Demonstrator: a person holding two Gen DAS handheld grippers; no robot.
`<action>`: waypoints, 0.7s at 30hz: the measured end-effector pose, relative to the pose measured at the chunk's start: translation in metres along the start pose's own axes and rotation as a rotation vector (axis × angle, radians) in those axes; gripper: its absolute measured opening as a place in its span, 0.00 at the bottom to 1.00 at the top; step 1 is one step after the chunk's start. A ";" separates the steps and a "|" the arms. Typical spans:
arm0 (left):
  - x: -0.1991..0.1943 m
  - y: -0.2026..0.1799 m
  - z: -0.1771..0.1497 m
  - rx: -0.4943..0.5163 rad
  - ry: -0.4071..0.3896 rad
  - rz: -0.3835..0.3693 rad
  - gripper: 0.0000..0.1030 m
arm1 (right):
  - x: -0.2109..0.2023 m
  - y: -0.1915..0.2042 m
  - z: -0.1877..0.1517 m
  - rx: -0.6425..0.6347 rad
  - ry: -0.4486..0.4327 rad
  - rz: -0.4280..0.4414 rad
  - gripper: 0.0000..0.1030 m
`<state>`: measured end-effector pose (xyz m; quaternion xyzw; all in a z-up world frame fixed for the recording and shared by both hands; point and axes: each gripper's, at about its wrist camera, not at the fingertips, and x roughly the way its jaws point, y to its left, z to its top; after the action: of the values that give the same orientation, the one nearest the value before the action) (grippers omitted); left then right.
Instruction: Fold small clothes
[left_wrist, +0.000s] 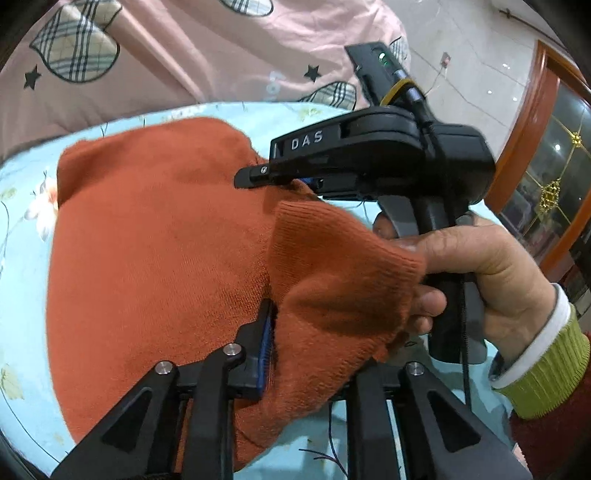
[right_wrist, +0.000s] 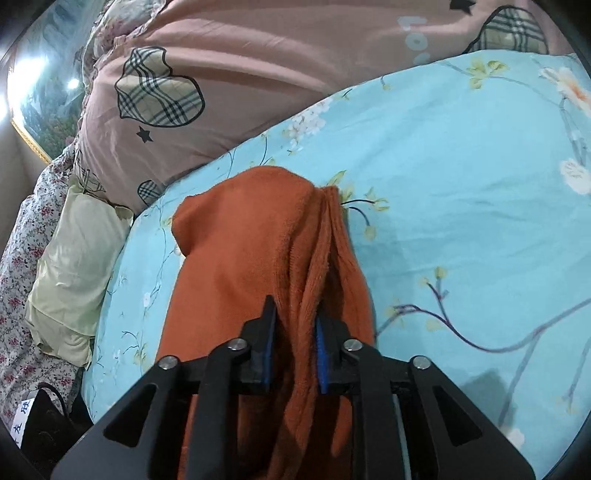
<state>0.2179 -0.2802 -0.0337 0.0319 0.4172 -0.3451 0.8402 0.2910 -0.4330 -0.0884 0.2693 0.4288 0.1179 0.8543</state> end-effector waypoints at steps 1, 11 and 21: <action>0.001 0.001 -0.001 -0.008 0.004 -0.002 0.24 | -0.006 0.000 -0.001 -0.001 -0.003 -0.016 0.31; -0.056 0.025 -0.029 -0.058 -0.012 -0.086 0.60 | -0.030 0.016 -0.026 -0.092 0.040 -0.009 0.86; -0.055 0.141 -0.027 -0.355 0.007 -0.031 0.75 | -0.001 -0.015 -0.023 0.009 0.089 0.055 0.86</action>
<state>0.2620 -0.1336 -0.0450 -0.1222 0.4749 -0.2789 0.8257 0.2711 -0.4372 -0.1071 0.2795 0.4594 0.1511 0.8295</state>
